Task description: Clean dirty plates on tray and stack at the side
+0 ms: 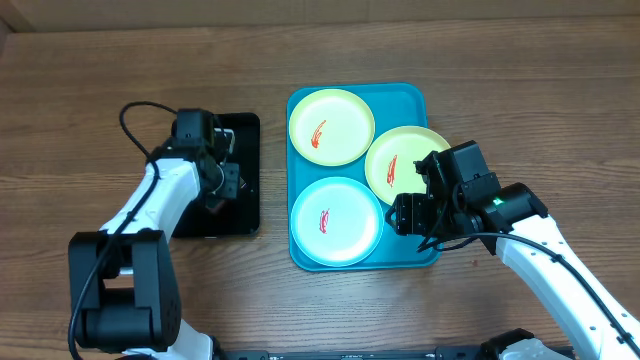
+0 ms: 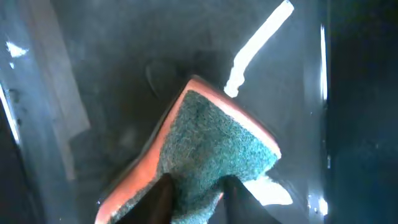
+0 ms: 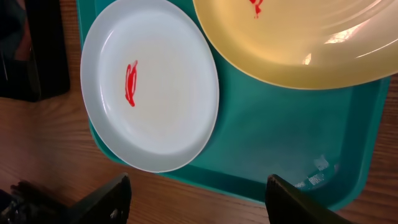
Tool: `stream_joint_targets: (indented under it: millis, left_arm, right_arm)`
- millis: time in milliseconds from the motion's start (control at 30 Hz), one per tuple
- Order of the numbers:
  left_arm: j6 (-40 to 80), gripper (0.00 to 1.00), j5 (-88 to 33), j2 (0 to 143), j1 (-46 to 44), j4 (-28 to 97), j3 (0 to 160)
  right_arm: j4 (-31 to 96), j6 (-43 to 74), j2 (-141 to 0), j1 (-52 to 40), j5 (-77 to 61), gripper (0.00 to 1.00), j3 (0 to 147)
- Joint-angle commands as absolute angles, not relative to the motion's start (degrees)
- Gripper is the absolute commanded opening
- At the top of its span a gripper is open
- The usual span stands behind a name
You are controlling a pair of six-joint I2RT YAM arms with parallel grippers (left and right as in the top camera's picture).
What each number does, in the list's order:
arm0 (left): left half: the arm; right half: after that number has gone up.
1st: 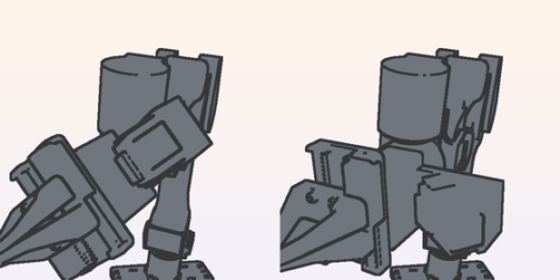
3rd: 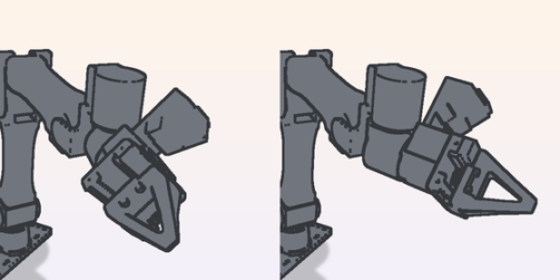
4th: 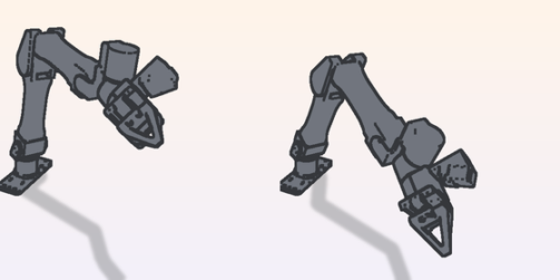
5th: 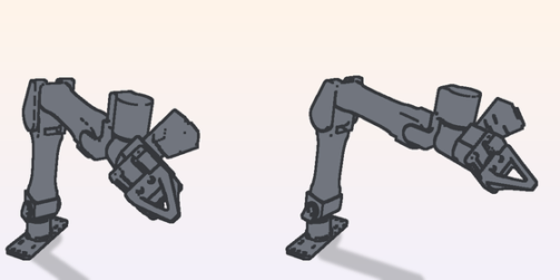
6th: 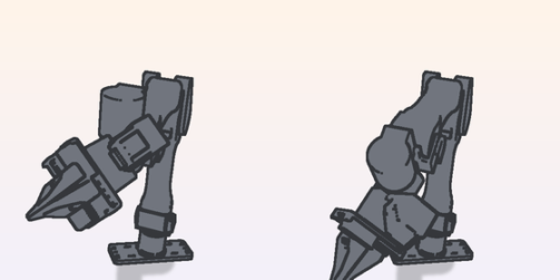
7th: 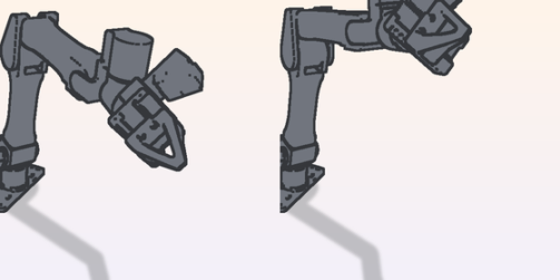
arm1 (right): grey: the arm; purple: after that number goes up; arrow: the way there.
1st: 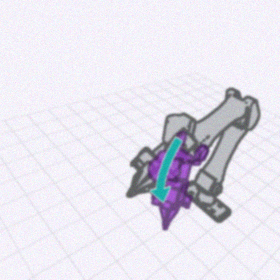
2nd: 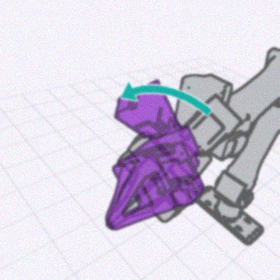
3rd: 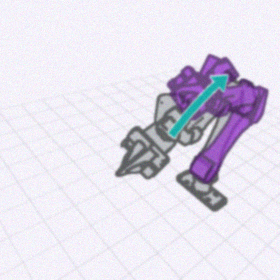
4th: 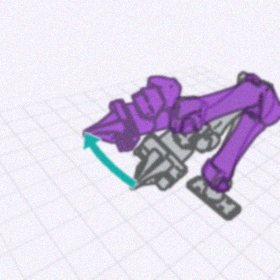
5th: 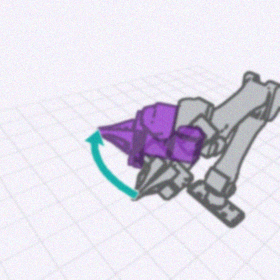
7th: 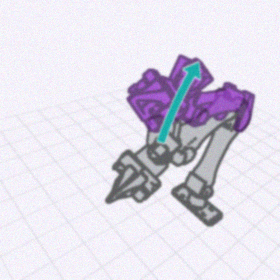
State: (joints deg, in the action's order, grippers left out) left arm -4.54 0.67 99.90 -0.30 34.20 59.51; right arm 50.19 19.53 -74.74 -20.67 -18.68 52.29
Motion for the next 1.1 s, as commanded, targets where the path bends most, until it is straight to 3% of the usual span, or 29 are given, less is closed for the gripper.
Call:
stream_joint_targets:
  millis: [0, 67, 400, 667, 833, 867, 900, 967, 1067]
  left_arm:
    - [-3.62, 0.19, 0.80, 101.86, -0.54, 32.93, 58.61]
    - [-3.49, 0.04, 0.56, 102.76, -0.54, 32.93, 58.61]
    - [17.28, 0.04, -3.86, 102.15, -0.51, 50.15, 69.60]
    - [22.50, 0.05, -3.64, 102.74, -0.54, 54.02, 72.77]
    - [19.33, 0.32, -0.97, 103.18, -0.54, 53.74, 71.46]
    - [19.00, 0.59, -1.08, 103.18, -0.51, 53.74, 71.46]
    - [18.79, 0.70, -1.08, 103.18, -0.51, 53.74, 71.46]
    - [18.00, 0.71, -1.06, 103.18, -0.51, 53.74, 71.46]
    - [17.28, 0.63, -1.06, 103.22, -0.51, 53.36, 71.44]
  right_arm:
    - [50.02, 19.75, -74.06, -20.49, -19.22, 0.68, 53.74]
    - [50.02, 19.75, -74.06, -20.49, -19.22, 0.68, 53.74]
    - [50.00, 19.73, -74.06, -20.49, -19.18, 0.68, 53.74]
    - [50.02, 19.73, -74.06, -20.49, -19.18, 0.68, 53.74]
    - [50.26, 19.73, -74.06, -20.49, -19.18, 0.68, 53.74]
    - [50.28, 19.70, -74.06, -20.49, -19.18, 0.68, 53.74]
    - [50.28, 19.70, -74.06, -20.49, -19.18, 0.68, 53.74]
    - [50.24, 19.73, -74.06, -20.49, -19.18, 0.68, 53.74]
    - [50.22, 19.73, -74.06, -20.49, -19.18, 0.69, 53.74]
